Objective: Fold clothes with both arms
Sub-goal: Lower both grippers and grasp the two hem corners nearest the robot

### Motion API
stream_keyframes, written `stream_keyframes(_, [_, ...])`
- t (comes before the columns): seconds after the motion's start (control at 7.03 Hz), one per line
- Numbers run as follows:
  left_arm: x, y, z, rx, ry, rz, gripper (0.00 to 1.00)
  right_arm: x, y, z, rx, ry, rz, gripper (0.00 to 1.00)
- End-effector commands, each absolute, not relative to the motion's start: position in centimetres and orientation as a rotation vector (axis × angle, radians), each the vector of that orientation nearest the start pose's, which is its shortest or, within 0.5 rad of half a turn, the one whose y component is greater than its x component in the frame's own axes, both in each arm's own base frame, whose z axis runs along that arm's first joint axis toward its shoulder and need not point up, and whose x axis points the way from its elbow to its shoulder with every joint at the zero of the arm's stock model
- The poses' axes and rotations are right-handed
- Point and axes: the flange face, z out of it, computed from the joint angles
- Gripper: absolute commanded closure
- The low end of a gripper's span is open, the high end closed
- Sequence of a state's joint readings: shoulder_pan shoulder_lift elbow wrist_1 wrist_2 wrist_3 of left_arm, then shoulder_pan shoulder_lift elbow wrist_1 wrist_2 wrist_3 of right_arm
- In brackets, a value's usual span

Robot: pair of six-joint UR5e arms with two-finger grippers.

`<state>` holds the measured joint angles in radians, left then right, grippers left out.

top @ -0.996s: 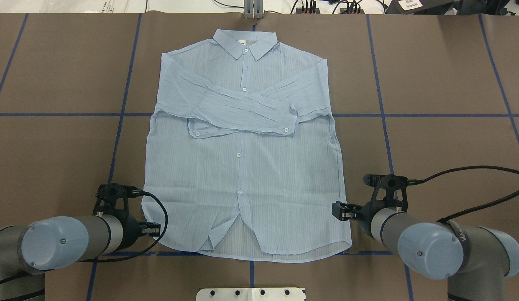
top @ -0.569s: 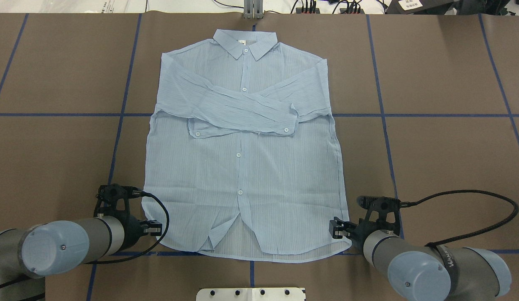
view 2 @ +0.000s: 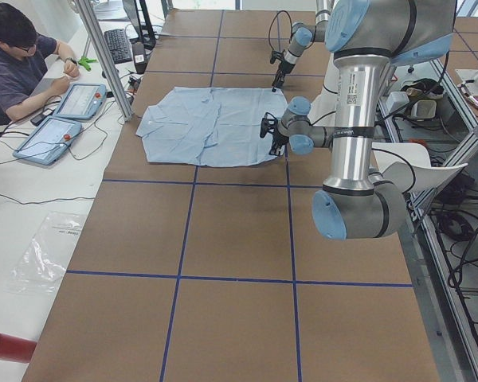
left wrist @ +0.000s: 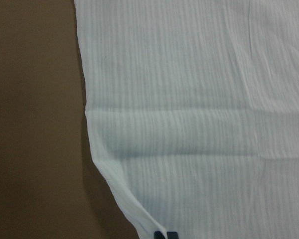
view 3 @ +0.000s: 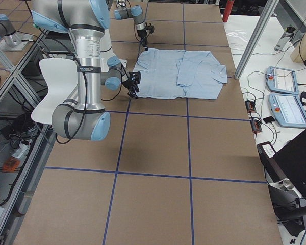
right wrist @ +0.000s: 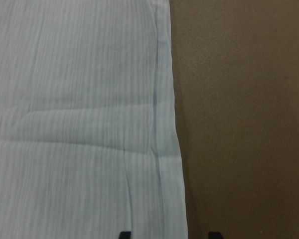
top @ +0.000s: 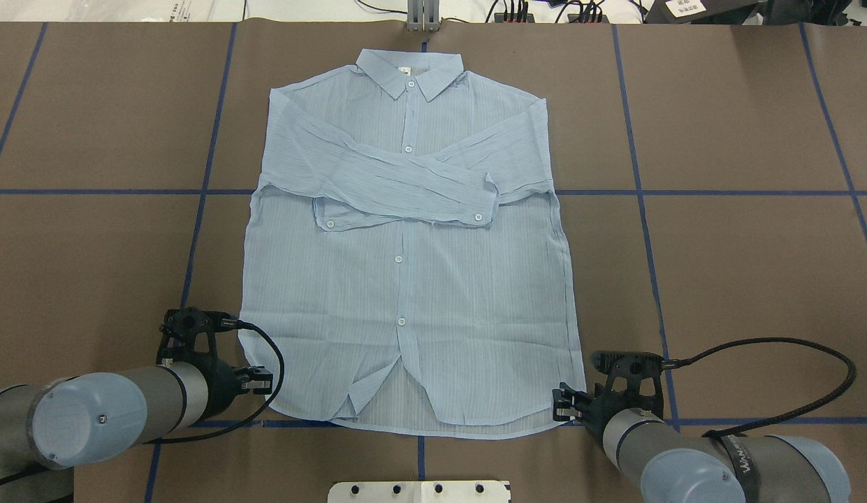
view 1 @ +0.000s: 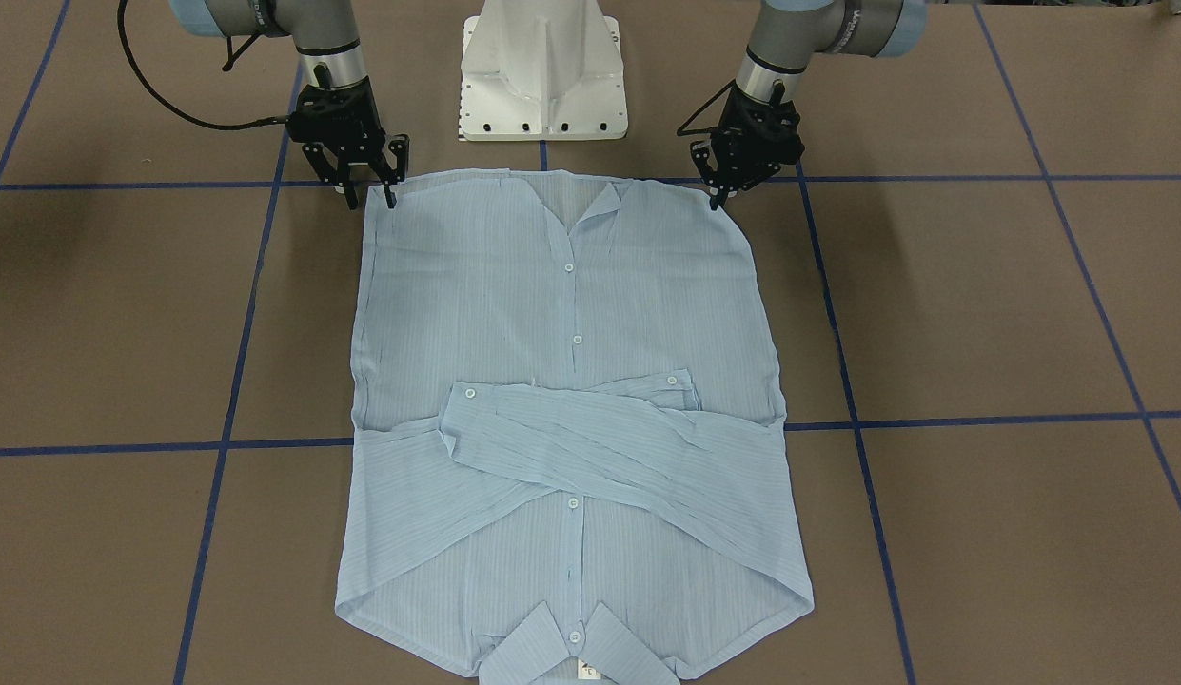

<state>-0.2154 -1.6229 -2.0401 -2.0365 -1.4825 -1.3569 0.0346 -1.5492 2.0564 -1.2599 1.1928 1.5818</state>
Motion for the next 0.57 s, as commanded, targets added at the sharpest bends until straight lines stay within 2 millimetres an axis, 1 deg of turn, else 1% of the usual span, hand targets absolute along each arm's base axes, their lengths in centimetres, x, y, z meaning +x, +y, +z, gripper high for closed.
stream_keyframes(0.0, [45.55,-24.56,35.95,0.292,0.953,-0.046,1.0,-48.72,-17.32,38.77,0.356,-0.807,0.187,0.43])
stream_keyframes(0.14, [45.51,-24.58,35.87,0.295,0.954,-0.047,1.0,-48.71,-17.09,38.7,0.353,-0.81,0.185,0.53])
stream_keyframes(0.28, [45.5,-24.58,35.87,0.295,0.954,-0.047,1.0,-48.82,-16.86,38.62,0.351,-0.812,0.182,0.82])
stream_keyframes(0.43, [45.5,-24.58,35.87,0.295,0.954,-0.047,1.0,-48.6,-16.79,38.19,0.349,-0.822,0.182,1.0])
